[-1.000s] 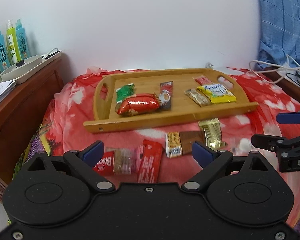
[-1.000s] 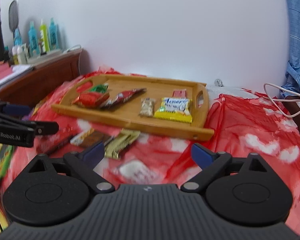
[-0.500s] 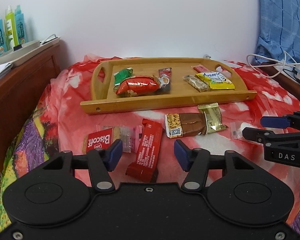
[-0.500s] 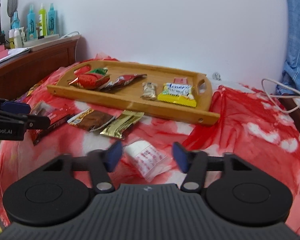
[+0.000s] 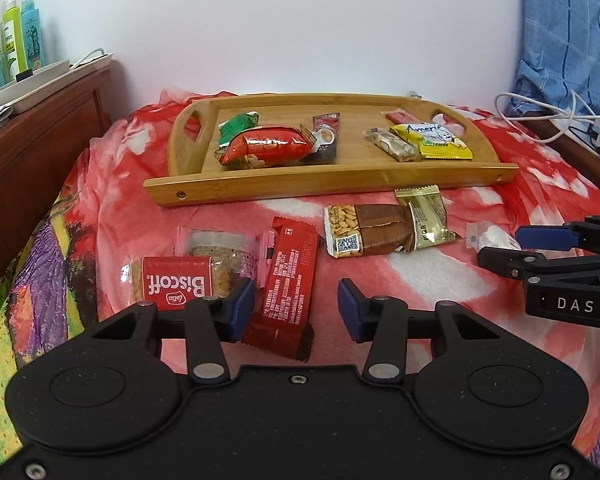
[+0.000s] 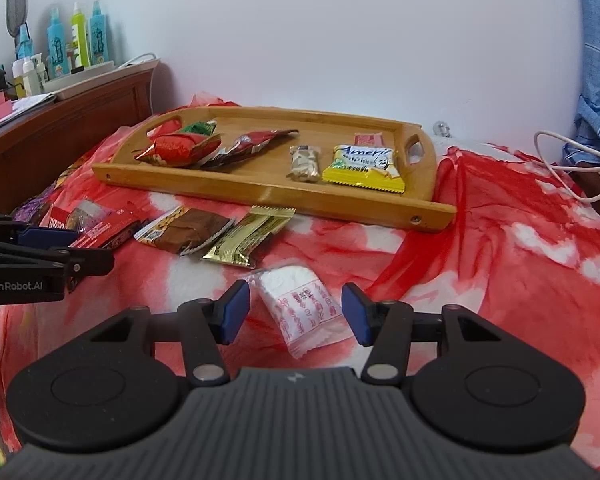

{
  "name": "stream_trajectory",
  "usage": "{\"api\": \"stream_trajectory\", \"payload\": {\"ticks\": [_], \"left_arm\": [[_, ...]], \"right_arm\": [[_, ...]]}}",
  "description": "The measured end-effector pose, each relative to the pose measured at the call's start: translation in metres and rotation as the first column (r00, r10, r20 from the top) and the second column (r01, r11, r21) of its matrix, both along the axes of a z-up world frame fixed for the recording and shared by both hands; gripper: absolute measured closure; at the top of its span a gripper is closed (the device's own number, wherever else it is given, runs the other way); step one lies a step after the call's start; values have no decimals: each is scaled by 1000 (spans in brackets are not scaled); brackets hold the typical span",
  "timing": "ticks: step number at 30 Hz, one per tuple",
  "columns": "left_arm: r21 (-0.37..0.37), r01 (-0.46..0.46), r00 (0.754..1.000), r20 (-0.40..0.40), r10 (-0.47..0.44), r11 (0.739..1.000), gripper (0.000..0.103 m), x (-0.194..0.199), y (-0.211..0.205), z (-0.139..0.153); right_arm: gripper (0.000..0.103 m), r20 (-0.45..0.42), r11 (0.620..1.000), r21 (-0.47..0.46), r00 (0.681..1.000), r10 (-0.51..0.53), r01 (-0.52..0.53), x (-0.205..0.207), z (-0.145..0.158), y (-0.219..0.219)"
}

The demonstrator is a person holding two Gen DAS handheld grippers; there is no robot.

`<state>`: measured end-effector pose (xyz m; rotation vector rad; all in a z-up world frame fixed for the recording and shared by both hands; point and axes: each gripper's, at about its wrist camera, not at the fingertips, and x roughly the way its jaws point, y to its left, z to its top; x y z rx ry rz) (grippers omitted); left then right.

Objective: Organize snacks
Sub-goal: 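Move both tools back toward the remaining snacks on the bed, then grasp the red bar with the left gripper while the right gripper grasps the clear white pastry pack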

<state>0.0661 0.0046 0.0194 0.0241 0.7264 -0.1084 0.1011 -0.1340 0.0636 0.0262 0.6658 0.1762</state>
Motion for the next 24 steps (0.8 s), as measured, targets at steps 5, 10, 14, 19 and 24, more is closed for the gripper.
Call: {"api": "stream_trajectory", "payload": {"ticks": [5, 10, 14, 19, 24], "left_arm": [[-24, -12, 1000, -9, 12, 1000, 61, 3, 1, -1], [-46, -1, 1000, -29, 0, 999, 79, 5, 0, -1], [-48, -10, 1000, -28, 9, 999, 80, 3, -1, 0], [-58, -13, 1000, -25, 12, 998, 80, 0, -2, 2], [-58, -10, 1000, -16, 9, 998, 80, -3, -6, 7]], "right_arm": [[39, -6, 1000, -5, 1000, 7, -7, 1, -1, 1], [54, -1, 999, -22, 1000, 27, -27, -1, 0, 5], [57, 11, 999, -27, 999, 36, -36, -3, 1, 7], [66, 35, 999, -25, 999, 41, -40, -7, 4, 9], [67, 37, 999, -7, 999, 34, -34, -8, 6, 7]]}}
